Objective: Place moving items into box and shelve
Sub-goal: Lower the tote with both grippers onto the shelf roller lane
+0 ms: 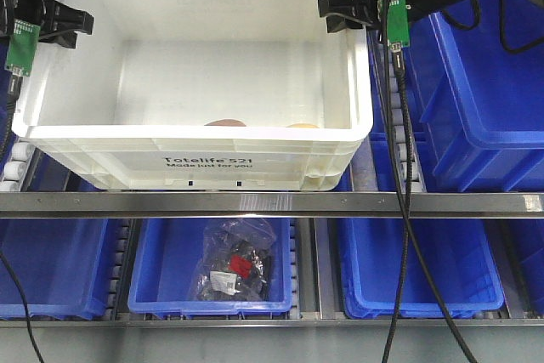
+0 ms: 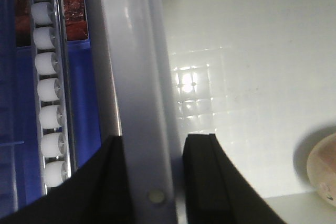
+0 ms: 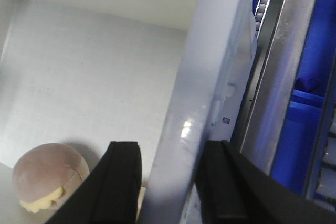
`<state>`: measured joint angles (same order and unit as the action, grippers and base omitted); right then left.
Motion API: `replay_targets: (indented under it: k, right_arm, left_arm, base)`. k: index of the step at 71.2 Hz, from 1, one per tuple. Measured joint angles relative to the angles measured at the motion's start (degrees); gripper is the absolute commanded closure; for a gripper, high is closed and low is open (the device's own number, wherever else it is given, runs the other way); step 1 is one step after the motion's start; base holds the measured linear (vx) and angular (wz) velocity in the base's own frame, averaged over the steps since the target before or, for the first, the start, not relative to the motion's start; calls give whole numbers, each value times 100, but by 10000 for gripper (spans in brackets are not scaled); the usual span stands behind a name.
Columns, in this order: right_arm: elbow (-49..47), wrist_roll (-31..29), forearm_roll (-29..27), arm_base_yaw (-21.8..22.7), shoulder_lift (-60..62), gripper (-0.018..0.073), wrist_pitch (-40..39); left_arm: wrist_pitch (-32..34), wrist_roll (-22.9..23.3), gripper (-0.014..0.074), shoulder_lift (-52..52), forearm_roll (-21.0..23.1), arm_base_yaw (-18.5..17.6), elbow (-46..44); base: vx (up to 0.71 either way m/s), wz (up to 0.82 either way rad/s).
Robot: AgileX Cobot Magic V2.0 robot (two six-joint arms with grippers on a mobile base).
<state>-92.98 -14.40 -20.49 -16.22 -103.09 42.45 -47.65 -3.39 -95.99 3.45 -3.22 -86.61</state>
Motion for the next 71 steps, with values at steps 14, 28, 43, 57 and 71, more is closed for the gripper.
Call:
replay_targets:
  k: [14, 28, 43, 57, 71]
  right_arm:
    - [0, -109, -229, -52, 0, -123, -27]
    - [-11, -138, -148, -82, 13, -141, -141]
    - [-66, -168, -103, -121, 137, -104, -348]
    - [-73, -168, 12, -136, 183, -64, -355]
    - [-73, -168, -4, -136, 348, -8, -344]
  left_arm:
    - [228, -45, 188, -65, 3, -6, 0]
    - [447, 64, 163, -59, -99, -51, -2]
    - [449, 198, 163, -52, -261, -65, -13]
    - [445, 199, 163, 141, -268, -70, -13]
    - [383, 199, 165, 331, -272, -70, -19]
  base:
    - [0, 0]
    - [0, 0]
    - [0, 0]
    - [0, 0]
    - [0, 0]
